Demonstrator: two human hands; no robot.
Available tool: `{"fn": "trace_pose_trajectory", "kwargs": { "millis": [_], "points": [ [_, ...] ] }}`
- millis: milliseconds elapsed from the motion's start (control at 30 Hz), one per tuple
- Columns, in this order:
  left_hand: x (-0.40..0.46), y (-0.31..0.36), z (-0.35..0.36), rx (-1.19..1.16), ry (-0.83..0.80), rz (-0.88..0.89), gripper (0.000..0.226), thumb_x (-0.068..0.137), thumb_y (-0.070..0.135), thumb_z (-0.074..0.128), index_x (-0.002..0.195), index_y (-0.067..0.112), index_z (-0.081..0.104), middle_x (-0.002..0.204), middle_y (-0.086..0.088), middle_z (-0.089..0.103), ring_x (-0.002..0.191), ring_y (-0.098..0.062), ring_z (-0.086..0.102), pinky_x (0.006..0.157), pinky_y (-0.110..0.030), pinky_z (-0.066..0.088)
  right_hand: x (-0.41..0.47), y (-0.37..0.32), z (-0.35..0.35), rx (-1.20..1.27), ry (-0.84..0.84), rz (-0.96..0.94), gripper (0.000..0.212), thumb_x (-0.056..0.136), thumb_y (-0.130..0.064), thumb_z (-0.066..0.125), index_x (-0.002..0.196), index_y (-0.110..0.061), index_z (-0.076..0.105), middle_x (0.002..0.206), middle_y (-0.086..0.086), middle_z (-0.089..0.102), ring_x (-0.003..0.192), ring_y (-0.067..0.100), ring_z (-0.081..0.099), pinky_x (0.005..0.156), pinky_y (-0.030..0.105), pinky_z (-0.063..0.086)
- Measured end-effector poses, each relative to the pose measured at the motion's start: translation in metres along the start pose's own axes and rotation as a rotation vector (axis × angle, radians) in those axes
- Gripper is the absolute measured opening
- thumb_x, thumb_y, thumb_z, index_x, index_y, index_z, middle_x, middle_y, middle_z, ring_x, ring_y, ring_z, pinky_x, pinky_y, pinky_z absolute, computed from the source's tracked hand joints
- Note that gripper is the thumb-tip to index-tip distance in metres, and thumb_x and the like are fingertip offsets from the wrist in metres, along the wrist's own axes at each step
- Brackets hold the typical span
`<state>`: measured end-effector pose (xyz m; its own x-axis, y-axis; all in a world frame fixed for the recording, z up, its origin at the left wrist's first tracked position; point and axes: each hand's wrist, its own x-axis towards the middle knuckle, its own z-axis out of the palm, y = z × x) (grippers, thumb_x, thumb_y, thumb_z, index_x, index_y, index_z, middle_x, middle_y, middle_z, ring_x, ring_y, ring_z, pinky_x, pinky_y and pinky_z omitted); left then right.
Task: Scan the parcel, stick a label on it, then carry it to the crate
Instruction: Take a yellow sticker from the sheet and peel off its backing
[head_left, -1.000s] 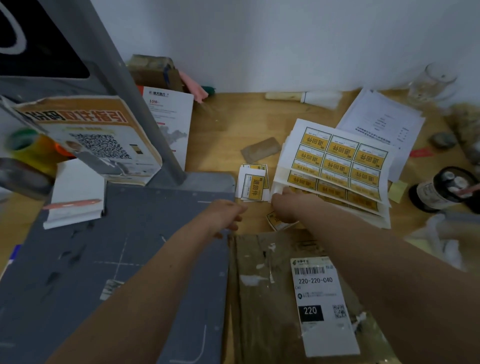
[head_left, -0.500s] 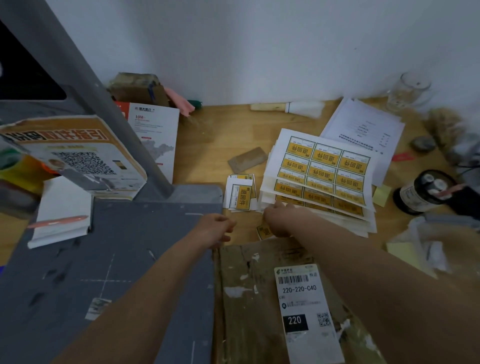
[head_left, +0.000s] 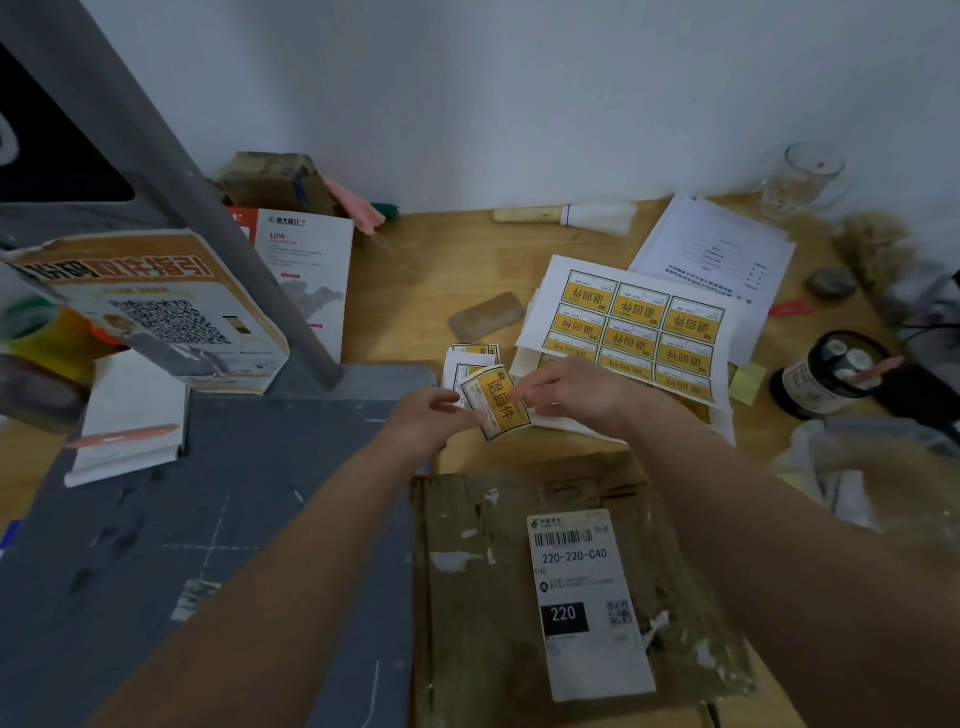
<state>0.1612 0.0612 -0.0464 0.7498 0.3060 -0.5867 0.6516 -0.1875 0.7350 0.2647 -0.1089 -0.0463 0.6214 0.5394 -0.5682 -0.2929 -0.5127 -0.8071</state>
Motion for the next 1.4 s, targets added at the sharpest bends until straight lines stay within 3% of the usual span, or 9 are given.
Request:
{"fn": "trace_pose_trajectory", "kwargs": {
  "millis": [133, 333, 467, 700, 800, 933, 1100, 1300, 1400],
  "points": [
    [-0.001, 0.016, 0.007, -0.155, -0.011, 0.039, 0.049, 0.073, 0.019, 0.08, 0.118, 0.011, 0.064, 0.113, -0.005, 0.069, 0.099, -0.019, 0.066, 0.085, -0.035, 0.056, -0.024, -0.007, -0.001, 0.2, 0.029, -0.095, 0.013, 0.085, 0.001, 0.062, 0.089, -0.006, 0.073, 0.095, 0.008, 0.07, 0.091, 0.019, 0.065, 0.088, 0.028, 0.053],
    [-0.037, 0.034, 0.035, -0.431, 0.059, 0.092, 0.014, 0.073, 0.008, 0.078, 0.083, 0.014, 0.072, 0.083, -0.004, 0.076, 0.078, -0.02, 0.074, 0.067, -0.032, 0.06, -0.075, -0.005, -0.009, 0.385, 0.204, -0.188, 0.013, 0.078, 0.006, 0.068, 0.081, -0.007, 0.067, 0.088, 0.011, 0.071, 0.079, 0.024, 0.069, 0.071, 0.03, 0.059],
    [-0.068, 0.042, 0.056, -0.531, 0.083, 0.118, 0.023, 0.072, 0.006, 0.078, 0.095, 0.003, 0.071, 0.092, -0.011, 0.075, 0.079, -0.024, 0.073, 0.069, -0.034, 0.06, -0.107, 0.001, -0.01, 0.364, 0.14, -0.135, 0.03, 0.076, 0.001, 0.072, 0.104, -0.001, 0.06, 0.095, 0.014, 0.071, 0.071, 0.022, 0.07, 0.056, 0.029, 0.058],
    [-0.115, 0.039, 0.082, -0.694, 0.067, 0.158, 0.015, 0.084, 0.003, 0.065, 0.099, -0.001, 0.068, 0.094, -0.016, 0.074, 0.076, -0.023, 0.073, 0.066, -0.032, 0.06, -0.145, 0.02, -0.017, 0.3, 0.178, -0.158, 0.004, 0.078, -0.005, 0.073, 0.077, -0.005, 0.069, 0.065, 0.009, 0.07, 0.043, 0.011, 0.057, 0.04, 0.02, 0.045],
    [-0.131, 0.037, 0.09, -0.729, 0.125, 0.17, 0.013, 0.082, -0.001, 0.066, 0.095, 0.001, 0.066, 0.093, -0.016, 0.073, 0.078, -0.026, 0.072, 0.071, -0.036, 0.06, -0.159, 0.026, -0.019, 0.215, 0.16, -0.175, 0.004, 0.078, -0.008, 0.073, 0.079, -0.005, 0.071, 0.057, 0.004, 0.068, 0.041, 0.008, 0.055, 0.039, 0.019, 0.043],
    [-0.153, 0.034, 0.093, -0.787, 0.158, 0.237, 0.014, 0.078, -0.006, 0.069, 0.09, -0.001, 0.068, 0.087, -0.017, 0.075, 0.073, -0.026, 0.074, 0.058, -0.029, 0.059, -0.18, 0.032, -0.021, 0.117, 0.104, -0.204, 0.006, 0.078, -0.01, 0.073, 0.073, -0.007, 0.071, 0.05, -0.002, 0.066, 0.04, 0.007, 0.054, 0.039, 0.017, 0.042],
    [-0.168, 0.03, 0.091, -0.702, 0.194, 0.309, 0.011, 0.08, 0.007, 0.072, 0.087, 0.001, 0.068, 0.091, -0.019, 0.075, 0.082, -0.031, 0.073, 0.067, -0.033, 0.06, -0.207, 0.031, -0.02, 0.087, 0.076, -0.241, 0.018, 0.076, -0.013, 0.076, 0.058, -0.017, 0.072, 0.047, -0.002, 0.064, 0.039, 0.007, 0.052, 0.039, 0.017, 0.042],
    [-0.181, 0.027, 0.079, -0.656, 0.188, 0.359, 0.009, 0.082, 0.013, 0.07, 0.076, 0.007, 0.068, 0.088, -0.015, 0.076, 0.082, -0.028, 0.073, 0.065, -0.03, 0.059, -0.227, 0.025, -0.015, 0.094, 0.161, -0.236, 0.018, 0.071, -0.03, 0.079, 0.065, -0.015, 0.073, 0.045, -0.004, 0.06, 0.037, 0.007, 0.049, 0.037, 0.016, 0.039],
    [-0.189, 0.026, 0.067, -0.688, 0.174, 0.363, 0.008, 0.081, 0.006, 0.069, 0.078, 0.005, 0.062, 0.091, -0.018, 0.075, 0.082, -0.027, 0.073, 0.064, -0.028, 0.058, -0.23, 0.016, -0.007, 0.103, 0.169, -0.276, 0.014, 0.074, -0.023, 0.077, 0.066, -0.014, 0.071, 0.048, -0.004, 0.061, 0.042, 0.007, 0.052, 0.041, 0.017, 0.042]
  ]
}}
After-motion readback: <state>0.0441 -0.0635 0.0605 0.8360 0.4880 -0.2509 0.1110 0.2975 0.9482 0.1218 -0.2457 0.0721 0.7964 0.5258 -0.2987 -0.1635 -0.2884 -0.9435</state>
